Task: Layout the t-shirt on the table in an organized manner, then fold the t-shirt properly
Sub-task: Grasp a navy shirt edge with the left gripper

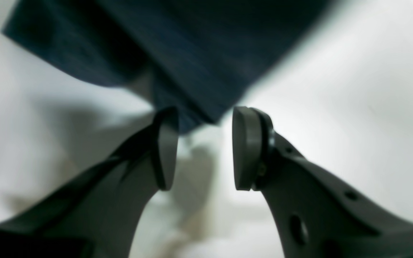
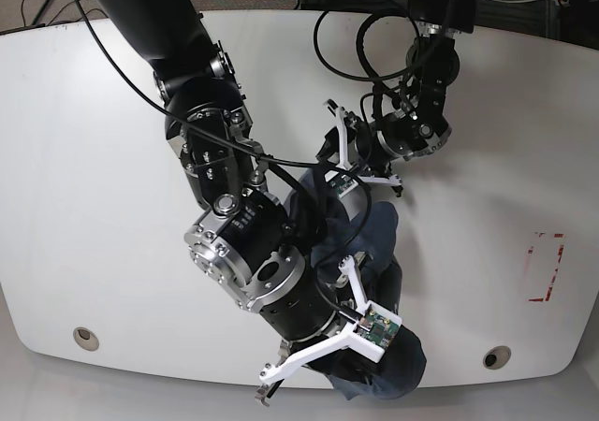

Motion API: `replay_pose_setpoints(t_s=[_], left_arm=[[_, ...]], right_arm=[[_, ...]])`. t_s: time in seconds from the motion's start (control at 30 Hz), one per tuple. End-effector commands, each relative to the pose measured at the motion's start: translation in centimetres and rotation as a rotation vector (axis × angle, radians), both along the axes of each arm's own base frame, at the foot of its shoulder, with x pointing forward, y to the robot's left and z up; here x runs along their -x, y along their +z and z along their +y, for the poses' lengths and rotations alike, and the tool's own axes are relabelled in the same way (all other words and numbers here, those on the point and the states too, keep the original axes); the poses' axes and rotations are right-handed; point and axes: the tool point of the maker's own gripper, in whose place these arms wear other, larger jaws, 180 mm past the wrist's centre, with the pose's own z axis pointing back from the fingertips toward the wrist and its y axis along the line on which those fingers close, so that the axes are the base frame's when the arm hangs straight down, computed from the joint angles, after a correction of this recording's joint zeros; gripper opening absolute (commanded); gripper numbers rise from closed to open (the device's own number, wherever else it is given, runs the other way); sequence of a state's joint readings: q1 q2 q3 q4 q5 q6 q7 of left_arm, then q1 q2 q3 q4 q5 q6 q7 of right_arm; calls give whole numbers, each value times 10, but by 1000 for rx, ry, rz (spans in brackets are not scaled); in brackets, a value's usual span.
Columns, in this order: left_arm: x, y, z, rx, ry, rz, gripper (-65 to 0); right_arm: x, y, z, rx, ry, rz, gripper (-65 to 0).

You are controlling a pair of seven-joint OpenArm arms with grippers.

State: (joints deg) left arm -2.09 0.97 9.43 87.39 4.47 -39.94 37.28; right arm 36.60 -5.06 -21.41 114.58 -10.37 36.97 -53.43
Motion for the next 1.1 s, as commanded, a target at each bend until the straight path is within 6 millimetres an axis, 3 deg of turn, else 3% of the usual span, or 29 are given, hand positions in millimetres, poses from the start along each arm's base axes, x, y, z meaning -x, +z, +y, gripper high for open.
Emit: replay_pose_setpoints(t_s=[0.0,0.13,0.23,0.63,0.77,0.83,1.0,1.07], left_arm=[[-12,12,-6,35,-3,-36,-414],[-22,19,-7,34,-6,-54,-414],[-24,19,-20,43,-33,-50,-414],[-28,-4,-49,41,-91,44,-414],[-27,-12,-50,39,-91,70,-421],[-28,-13,-52,52,-89,74,-449],[-29,-16,-57,94,-89,69,-614],[-28,-20,-58,100,-88,77,-639]], right_arm=[[2,22,2,-33,9,-61,-650],[2,19,2,-33,8,-54,-650],[2,19,2,-33,8,-54,-650],[2,22,3,-36,10,-60,-650],[2,22,3,-36,10,-60,-650],[3,23,2,-36,10,-61,-650],[3,23,2,-36,9,-62,-650],[3,23,2,-36,9,-62,-650]])
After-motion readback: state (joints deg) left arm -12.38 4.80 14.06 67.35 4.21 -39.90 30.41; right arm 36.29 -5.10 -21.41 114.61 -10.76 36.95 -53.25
